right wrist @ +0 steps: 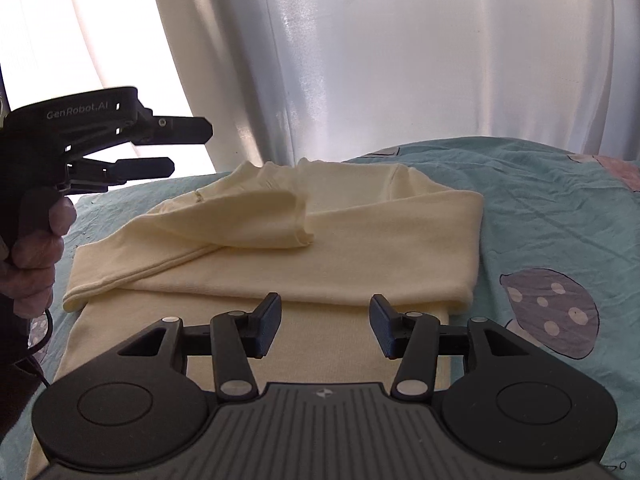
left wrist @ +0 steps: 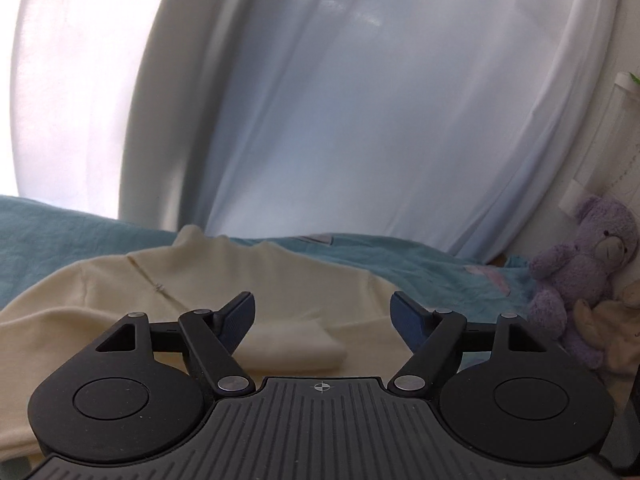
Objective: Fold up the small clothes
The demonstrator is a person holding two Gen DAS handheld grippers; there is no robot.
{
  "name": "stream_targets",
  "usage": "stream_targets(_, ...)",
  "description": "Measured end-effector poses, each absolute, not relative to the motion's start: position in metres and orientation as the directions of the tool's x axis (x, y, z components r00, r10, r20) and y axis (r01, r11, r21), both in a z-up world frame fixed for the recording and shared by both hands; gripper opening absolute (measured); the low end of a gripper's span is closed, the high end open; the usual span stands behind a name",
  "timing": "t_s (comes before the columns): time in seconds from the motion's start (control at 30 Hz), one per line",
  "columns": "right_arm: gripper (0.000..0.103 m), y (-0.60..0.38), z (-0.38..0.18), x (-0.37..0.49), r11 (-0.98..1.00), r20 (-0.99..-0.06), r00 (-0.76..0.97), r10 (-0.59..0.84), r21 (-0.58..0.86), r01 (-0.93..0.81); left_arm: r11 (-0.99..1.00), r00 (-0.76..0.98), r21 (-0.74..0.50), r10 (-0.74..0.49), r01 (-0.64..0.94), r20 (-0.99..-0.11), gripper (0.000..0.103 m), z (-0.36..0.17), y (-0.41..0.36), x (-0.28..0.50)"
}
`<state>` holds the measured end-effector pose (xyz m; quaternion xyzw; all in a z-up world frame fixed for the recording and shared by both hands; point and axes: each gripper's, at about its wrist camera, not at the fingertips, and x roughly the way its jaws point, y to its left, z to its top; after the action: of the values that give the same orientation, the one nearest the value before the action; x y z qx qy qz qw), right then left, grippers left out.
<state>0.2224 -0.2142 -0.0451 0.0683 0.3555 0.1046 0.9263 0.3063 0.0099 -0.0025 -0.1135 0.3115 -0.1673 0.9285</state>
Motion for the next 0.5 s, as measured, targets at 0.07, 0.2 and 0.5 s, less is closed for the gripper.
stream_targets(0.07, 0.052, -0.213, -0.046, 0.229, 0.969, -0.645, 0.724, 0.245, 0.193, -0.156, 0.948, 0.766, -0.261, -0.305, 0.185, -0.566, 0.086, -0.006, 0.023, 0.294)
stream_targets(0.2, 0.052, -0.211, -0.05, 0.254, 0.958, -0.648, 0.706, 0.285, 0.224, -0.181, 0.983, 0.773, -0.158, -0.168, 0.088, -0.612, 0.089, -0.02, 0.05, 0.269)
stream_targets(0.5, 0.053, -0.213, -0.068, 0.341, 0.815, -0.608, 0.618, 0.498, 0.573, -0.092, 0.983, 0.734, -0.158, -0.043, -0.089, -0.678, 0.09, -0.055, 0.094, 0.241)
